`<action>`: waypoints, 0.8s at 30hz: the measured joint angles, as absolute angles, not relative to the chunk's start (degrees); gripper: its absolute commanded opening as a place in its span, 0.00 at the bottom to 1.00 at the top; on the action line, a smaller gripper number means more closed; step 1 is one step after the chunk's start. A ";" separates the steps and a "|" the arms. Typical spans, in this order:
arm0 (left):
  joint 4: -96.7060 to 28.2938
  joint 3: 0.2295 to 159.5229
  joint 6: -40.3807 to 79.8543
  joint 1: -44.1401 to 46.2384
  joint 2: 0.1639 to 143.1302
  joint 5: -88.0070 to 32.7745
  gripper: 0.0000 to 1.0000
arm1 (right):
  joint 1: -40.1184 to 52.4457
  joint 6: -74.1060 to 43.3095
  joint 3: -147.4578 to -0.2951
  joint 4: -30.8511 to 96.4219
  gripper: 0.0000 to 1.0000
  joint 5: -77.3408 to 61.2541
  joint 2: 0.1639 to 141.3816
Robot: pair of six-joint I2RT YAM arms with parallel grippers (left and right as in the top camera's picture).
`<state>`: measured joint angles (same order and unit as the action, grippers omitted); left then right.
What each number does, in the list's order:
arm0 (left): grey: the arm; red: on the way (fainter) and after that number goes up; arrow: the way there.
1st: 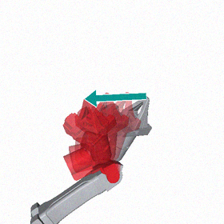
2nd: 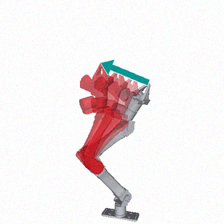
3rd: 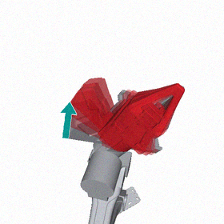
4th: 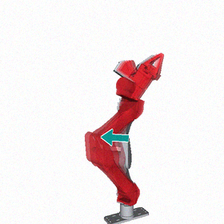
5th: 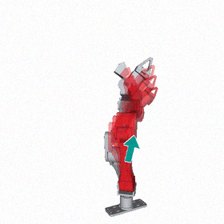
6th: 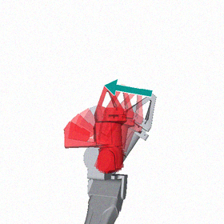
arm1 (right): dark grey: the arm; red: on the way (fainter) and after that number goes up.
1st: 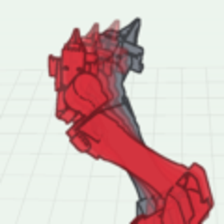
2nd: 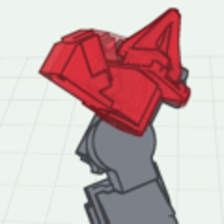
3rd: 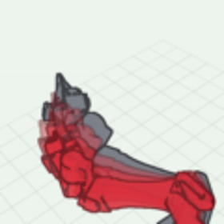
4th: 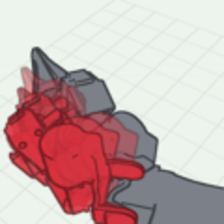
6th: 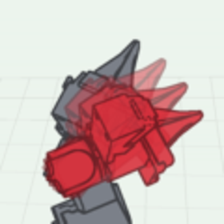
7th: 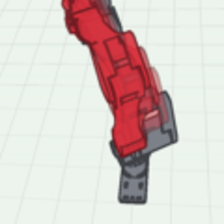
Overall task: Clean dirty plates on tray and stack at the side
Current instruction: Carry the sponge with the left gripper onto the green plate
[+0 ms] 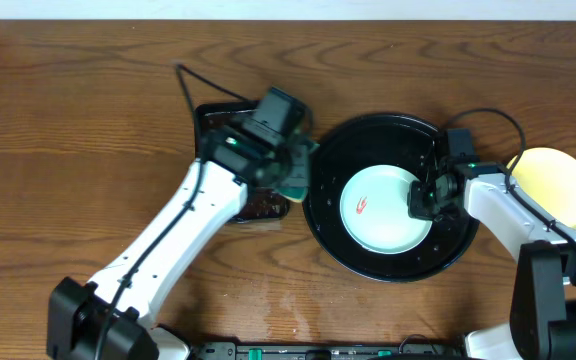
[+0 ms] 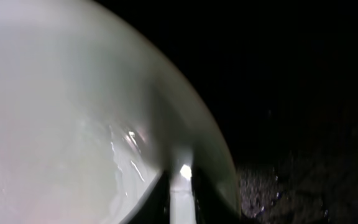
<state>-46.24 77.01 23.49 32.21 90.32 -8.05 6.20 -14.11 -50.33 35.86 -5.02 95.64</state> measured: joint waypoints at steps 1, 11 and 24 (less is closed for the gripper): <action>-45.04 77.01 23.53 33.36 90.70 -8.25 0.08 | 6.17 -14.41 -50.68 36.01 0.01 -5.08 96.14; -38.50 77.01 27.14 40.01 98.83 -8.69 0.08 | 6.17 -14.24 -51.05 36.82 0.18 -5.13 96.25; -35.31 77.01 28.71 41.78 100.36 -8.69 0.07 | 1.32 -13.17 -50.74 44.97 0.32 -5.23 84.03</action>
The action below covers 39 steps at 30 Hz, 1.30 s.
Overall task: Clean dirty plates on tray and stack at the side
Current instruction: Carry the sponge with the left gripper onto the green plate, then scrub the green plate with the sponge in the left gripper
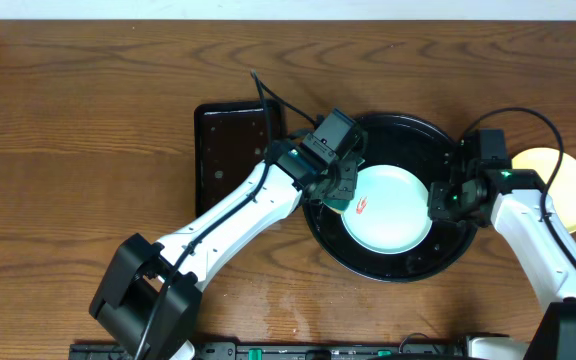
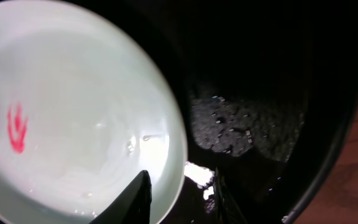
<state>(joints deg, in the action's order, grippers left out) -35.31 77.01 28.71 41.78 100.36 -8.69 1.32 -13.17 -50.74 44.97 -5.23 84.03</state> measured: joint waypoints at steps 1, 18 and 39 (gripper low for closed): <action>-34.83 77.01 28.86 41.93 100.36 -8.69 0.08 | 0.95 -13.17 -50.43 44.34 0.32 -5.21 84.31; -24.56 77.01 33.47 46.04 106.00 -10.37 0.08 | 0.73 -13.39 -44.38 31.16 0.01 -9.02 90.48; -32.25 80.31 35.09 48.49 116.64 0.86 0.07 | 0.56 -13.43 -43.07 29.30 0.01 -10.96 90.37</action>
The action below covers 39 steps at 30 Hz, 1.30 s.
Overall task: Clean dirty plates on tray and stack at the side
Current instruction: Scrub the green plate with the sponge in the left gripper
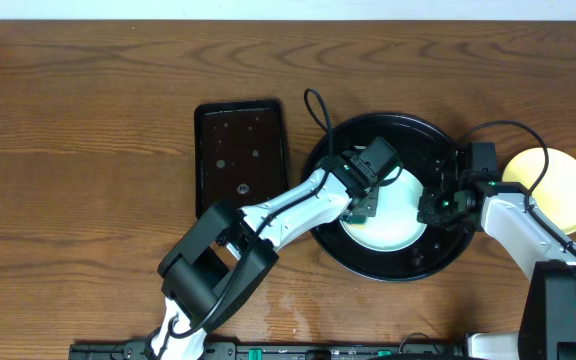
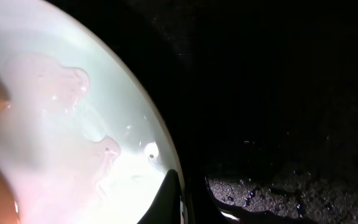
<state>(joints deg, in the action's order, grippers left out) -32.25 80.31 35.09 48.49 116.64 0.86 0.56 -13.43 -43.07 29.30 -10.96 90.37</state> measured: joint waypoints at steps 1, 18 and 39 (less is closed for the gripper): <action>-32.45 80.34 35.07 48.49 116.64 1.54 0.08 | 0.56 -13.43 -43.05 29.30 0.01 -11.14 90.37; -16.71 79.18 37.43 47.35 119.42 -22.94 0.08 | 0.75 -11.84 -42.89 28.62 0.01 -11.53 90.39; -42.92 84.12 36.29 46.61 118.26 7.42 0.08 | 2.96 -11.51 -42.57 27.51 0.01 -16.32 91.05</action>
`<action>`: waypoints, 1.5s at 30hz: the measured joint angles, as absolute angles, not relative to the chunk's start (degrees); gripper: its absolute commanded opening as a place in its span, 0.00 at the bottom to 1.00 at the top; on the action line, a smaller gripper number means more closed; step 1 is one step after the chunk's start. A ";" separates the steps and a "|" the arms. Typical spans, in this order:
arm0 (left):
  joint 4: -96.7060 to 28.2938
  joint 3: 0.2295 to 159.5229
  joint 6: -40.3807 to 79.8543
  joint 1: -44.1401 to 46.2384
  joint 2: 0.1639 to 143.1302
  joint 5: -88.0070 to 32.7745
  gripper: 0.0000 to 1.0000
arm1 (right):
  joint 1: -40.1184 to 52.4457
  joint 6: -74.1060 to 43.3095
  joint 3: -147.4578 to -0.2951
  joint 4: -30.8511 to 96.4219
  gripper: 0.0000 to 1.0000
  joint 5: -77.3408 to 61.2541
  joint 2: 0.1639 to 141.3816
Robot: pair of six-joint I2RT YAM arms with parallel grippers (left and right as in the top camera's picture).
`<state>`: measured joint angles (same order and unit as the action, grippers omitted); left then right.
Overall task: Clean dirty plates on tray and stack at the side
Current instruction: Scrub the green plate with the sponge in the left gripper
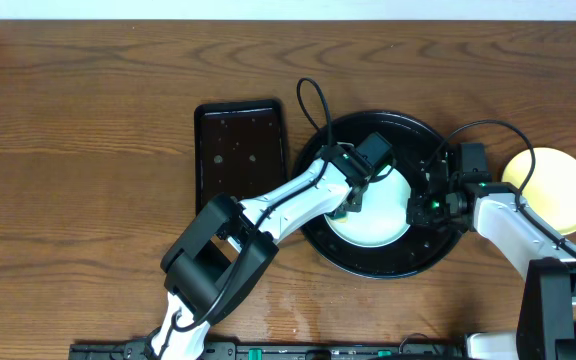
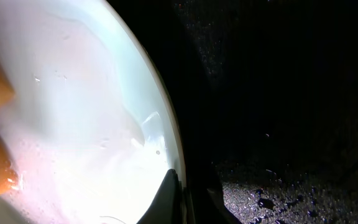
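Observation:
A pale plate (image 1: pixel 378 228) lies in the round black tray (image 1: pixel 423 150). Its wet face (image 2: pixel 92 93) shows a faint pinkish film. My left gripper (image 1: pixel 356 195) reaches over the plate's middle, shut on a sponge (image 1: pixel 351 207). The sponge's orange side presses on the plate at the left edge of the right wrist view. My right gripper (image 1: pixel 420 207) is shut on the plate's right rim, its dark fingers (image 2: pixel 169 196) pinching the edge above the wet tray floor (image 2: pixel 278 93).
A yellow plate (image 1: pixel 553 185) lies on the table right of the round tray, beside the right arm. A black rectangular tray (image 1: pixel 240 150) with some droplets sits left of the round tray. The left arm stretches from the front edge across the round tray's left rim.
The sponge in my left gripper has shifted a little up and left on the plate. The pink smear has thinned to a faint film. My right gripper still pinches the rim.
At first my left gripper held the sponge over the rectangular tray, and the plate bore a red mark. Then the sponge was at the plate's left edge, with my right fingers apart around the rim. Later they pinched the rim and the mark was smeared pink; now it is nearly gone.

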<state>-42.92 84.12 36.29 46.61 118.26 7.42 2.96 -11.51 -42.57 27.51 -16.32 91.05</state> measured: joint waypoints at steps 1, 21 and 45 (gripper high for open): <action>-42.46 84.12 36.29 46.57 118.26 6.92 0.08 | 2.96 -11.51 -42.57 27.49 0.01 -16.32 91.05; -17.93 82.48 38.02 46.39 121.99 -24.82 0.08 | 4.27 -11.25 -42.52 25.61 0.01 -13.21 91.05; -53.04 92.97 38.81 45.95 123.13 9.43 0.08 | 5.32 -11.29 -42.52 26.11 0.01 -14.66 91.05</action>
<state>-53.04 92.97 38.81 45.95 123.13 9.43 5.32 -11.29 -42.52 26.11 -14.66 91.05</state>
